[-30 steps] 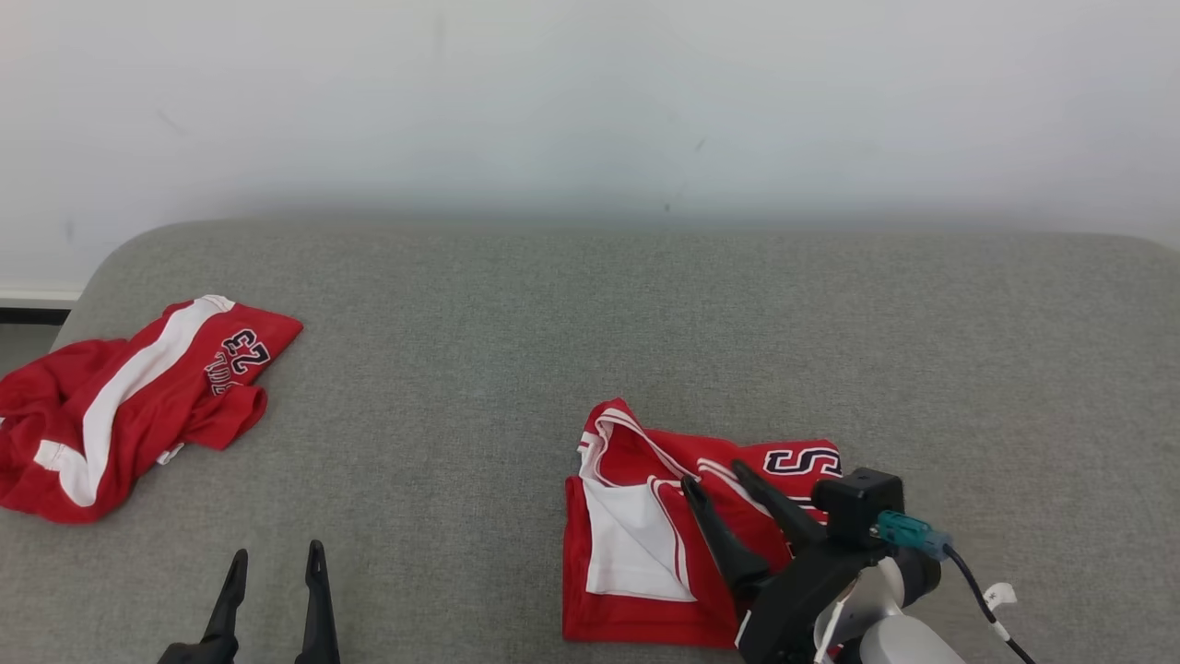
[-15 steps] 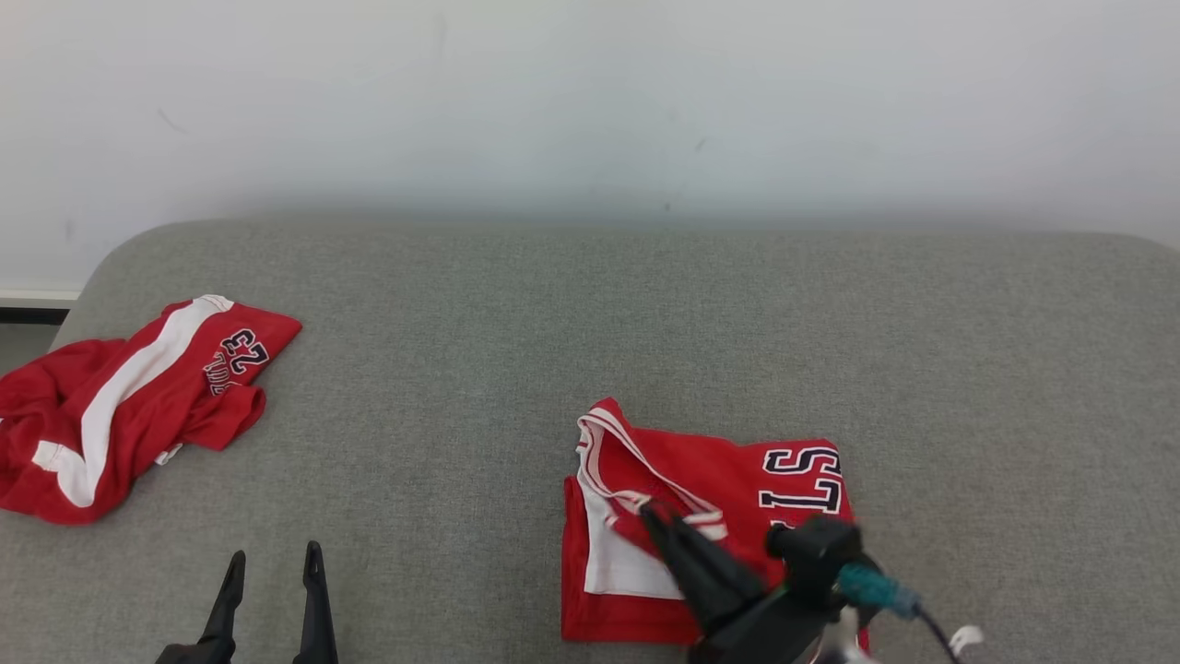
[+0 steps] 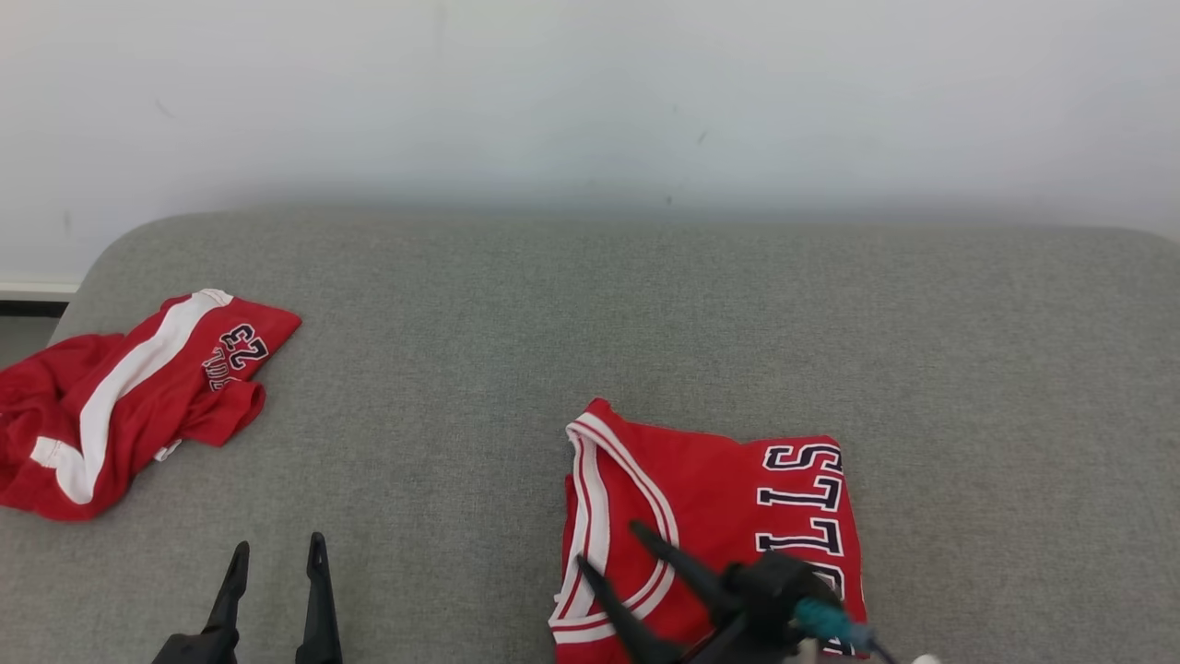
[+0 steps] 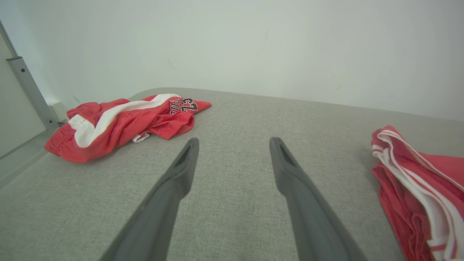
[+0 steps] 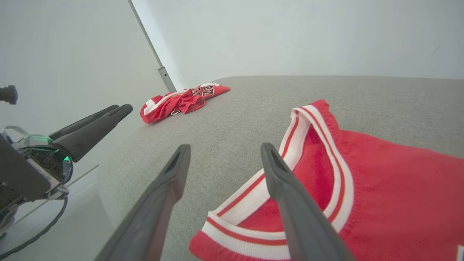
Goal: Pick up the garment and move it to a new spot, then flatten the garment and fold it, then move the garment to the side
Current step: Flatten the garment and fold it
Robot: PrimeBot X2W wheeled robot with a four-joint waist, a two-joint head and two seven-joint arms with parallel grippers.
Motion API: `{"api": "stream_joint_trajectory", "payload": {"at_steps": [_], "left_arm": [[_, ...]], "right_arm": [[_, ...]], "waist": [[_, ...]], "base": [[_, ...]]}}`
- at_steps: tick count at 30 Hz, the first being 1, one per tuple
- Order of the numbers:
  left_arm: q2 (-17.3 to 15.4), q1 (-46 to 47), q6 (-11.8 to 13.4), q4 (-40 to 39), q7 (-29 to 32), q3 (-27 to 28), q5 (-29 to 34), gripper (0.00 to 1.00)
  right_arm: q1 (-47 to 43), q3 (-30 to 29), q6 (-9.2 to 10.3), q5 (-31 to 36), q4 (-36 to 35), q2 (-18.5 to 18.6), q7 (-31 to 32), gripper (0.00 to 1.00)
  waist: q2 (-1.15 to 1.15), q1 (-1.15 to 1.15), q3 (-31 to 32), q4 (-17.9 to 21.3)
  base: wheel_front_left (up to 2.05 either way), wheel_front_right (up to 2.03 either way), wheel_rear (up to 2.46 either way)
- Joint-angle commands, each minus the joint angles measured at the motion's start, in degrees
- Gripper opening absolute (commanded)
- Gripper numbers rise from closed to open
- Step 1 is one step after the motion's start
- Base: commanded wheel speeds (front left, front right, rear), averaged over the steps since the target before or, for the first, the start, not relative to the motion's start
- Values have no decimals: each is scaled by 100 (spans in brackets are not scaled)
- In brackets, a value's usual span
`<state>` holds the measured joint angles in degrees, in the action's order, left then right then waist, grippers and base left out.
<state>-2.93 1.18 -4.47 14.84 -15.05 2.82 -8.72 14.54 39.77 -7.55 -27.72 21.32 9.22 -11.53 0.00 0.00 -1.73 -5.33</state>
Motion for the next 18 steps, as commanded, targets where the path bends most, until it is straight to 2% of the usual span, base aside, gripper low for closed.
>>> {"api": "stream_joint_trajectory", "payload": {"at_steps": [1, 5, 6, 9, 18], "left_arm": [[7, -38, 4, -9, -18, 50, 42, 100], [8, -139, -5, -35, -18, 119, 75, 100], [8, -139, -5, -35, -18, 119, 75, 100], [7, -194, -7, -75, -18, 161, 117, 100], [-12, -293, 16, -207, -18, 417, 256, 100]], "right_arm": [[64, -164, 15, -1, 7, 96, -146, 100], [16, -826, 15, 115, -117, 200, -323, 100], [16, -826, 15, 115, -117, 200, -323, 100], [-147, -1422, 15, 320, -291, 238, -360, 100], [-916, -3048, 15, 958, -997, -37, -369, 100]], "waist": [[0, 0, 46, 43], [0, 0, 130, 130], [0, 0, 130, 130], [0, 0, 179, 206], [0, 0, 224, 442]], "base": [[0, 0, 0], [0, 0, 0], [0, 0, 0], [0, 0, 0], [0, 0, 0]]}}
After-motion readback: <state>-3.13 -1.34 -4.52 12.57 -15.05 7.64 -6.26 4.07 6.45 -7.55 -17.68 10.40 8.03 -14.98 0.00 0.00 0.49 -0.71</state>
